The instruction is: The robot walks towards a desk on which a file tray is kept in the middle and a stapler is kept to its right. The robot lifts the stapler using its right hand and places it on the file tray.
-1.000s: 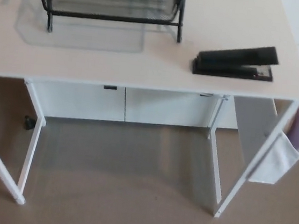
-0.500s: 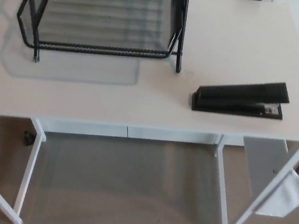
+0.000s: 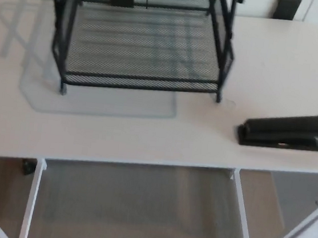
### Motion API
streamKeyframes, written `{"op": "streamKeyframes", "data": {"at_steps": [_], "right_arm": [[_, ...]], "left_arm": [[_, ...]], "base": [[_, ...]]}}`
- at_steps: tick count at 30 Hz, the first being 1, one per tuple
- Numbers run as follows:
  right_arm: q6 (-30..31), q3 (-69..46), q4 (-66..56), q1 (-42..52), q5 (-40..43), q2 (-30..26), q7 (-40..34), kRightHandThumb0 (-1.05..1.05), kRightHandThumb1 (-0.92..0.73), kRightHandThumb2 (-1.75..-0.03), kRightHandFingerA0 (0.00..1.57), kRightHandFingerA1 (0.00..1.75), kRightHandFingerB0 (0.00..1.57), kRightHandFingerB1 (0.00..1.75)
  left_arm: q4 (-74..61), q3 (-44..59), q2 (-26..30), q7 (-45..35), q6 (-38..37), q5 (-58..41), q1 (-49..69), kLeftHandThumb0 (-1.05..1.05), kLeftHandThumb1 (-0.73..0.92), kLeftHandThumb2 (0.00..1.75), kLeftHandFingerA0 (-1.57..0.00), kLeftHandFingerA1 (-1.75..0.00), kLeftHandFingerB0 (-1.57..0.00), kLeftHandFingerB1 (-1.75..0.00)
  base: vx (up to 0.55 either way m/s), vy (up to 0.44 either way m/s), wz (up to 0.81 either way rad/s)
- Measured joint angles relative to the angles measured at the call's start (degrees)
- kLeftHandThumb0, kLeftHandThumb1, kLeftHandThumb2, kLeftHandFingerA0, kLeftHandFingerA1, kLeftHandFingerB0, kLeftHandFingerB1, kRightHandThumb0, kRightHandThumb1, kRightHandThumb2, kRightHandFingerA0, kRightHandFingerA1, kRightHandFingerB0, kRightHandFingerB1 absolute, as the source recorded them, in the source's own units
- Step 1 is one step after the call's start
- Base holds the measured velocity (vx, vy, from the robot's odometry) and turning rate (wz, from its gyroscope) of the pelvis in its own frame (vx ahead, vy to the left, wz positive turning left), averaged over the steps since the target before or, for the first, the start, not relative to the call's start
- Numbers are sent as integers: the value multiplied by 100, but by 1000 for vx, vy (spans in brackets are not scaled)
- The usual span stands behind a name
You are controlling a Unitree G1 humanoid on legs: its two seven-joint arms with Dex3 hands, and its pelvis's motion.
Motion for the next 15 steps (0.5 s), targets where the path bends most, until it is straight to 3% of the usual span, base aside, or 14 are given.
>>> {"op": "streamKeyframes", "data": {"at_steps": [1,2,3,4,5,6,7,10,11,13,14,15], "right_arm": [[1,11,24,-9,-4,-1,-5,-66,-57,-89,29,53,0,24],[2,26,54,-24,-10,-2,-9,-59,-70,-61,33,40,3,26],[3,41,89,-39,-14,-2,-11,-61,-68,-60,34,43,3,28],[2,35,98,-48,-10,0,-11,-70,-56,-89,29,55,1,23],[1,9,90,-43,1,6,-5,-70,-56,-89,29,55,1,23],[1,2,87,-40,4,6,8,-64,-69,-60,31,41,1,27],[-2,0,83,-43,6,6,18,-71,-57,-91,27,53,0,22],[12,66,61,-62,-14,26,39,-66,-56,-91,34,57,0,24],[3,77,36,-52,-20,-12,39,-63,-69,-62,38,45,3,21],[-7,73,41,-69,-19,-61,22,-63,-69,-62,39,44,2,19],[-37,69,61,-72,-18,-72,21,-66,-56,-91,34,57,0,21],[-57,69,107,-78,-16,-78,22,-70,-58,-91,36,56,0,22]], "left_arm": [[11,0,0,-1,0,0,0,-54,60,58,-45,-41,-27,-32],[16,-2,0,-1,0,1,2,-54,60,58,-45,-41,-27,-32],[16,-3,0,0,0,1,1,-54,61,58,-45,-41,-27,-32],[19,-7,0,0,0,2,-3,-56,60,58,-45,-41,-27,-32],[25,-17,0,1,0,5,-4,-56,60,58,-45,-41,-27,-32],[23,-20,0,1,0,6,5,-55,59,58,-44,-41,-27,-32],[22,-20,0,0,0,5,9,-56,60,58,-44,-41,-27,-32],[23,-17,-9,0,-1,2,50,-55,59,58,-45,-42,-27,-32],[28,-16,-37,-1,-1,0,45,-55,59,58,-45,-41,-27,-32],[78,6,-44,0,-2,-7,-10,-56,60,58,-47,-43,-27,-32],[84,16,-64,-3,-1,-11,-25,-56,60,58,-49,-43,-28,-32],[89,20,-79,-2,-2,-12,-41,-55,61,58,-48,-43,-27,-32]], "base": [[107,108,-2],[100,97,7],[99,89,11],[83,27,12],[62,-9,14],[46,-74,8],[53,-86,2],[66,-136,7],[99,-181,50],[81,-183,1],[-36,-109,2],[0,0,0]]}}
